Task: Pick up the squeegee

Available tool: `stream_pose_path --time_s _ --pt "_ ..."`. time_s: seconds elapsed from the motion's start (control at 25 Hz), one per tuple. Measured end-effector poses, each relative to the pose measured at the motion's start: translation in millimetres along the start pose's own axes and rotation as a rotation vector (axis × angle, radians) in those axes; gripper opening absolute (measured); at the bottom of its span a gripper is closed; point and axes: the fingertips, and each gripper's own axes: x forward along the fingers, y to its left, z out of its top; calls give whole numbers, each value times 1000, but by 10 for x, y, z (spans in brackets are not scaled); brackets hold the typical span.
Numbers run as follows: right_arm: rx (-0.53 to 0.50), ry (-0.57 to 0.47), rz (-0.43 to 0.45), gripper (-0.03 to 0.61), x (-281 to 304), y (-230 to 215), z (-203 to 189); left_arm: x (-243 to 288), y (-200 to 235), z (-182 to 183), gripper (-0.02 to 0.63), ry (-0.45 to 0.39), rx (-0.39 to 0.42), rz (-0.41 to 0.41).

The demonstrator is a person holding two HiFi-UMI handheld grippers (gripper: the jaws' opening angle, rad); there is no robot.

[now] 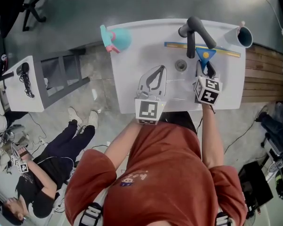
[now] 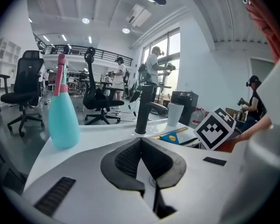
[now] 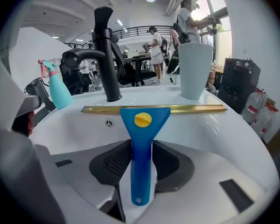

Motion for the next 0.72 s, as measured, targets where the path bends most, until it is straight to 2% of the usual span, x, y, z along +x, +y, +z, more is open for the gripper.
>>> stream_pose_path --time_s 0.08,0.2,0.48,0.72 --pt "-4 -2 -5 144 7 -4 10 10 -3 2 14 -13 -26 1" --pt "0 -6 -12 138 -18 -10 6 -2 -15 0 14 -8 2 -5" --pt "-8 1 -19 130 -42 -7 3 34 -34 64 14 -4 0 -25" --pt "-34 -1 -35 129 -173 18 -10 -8 -61 128 14 -36 9 -40"
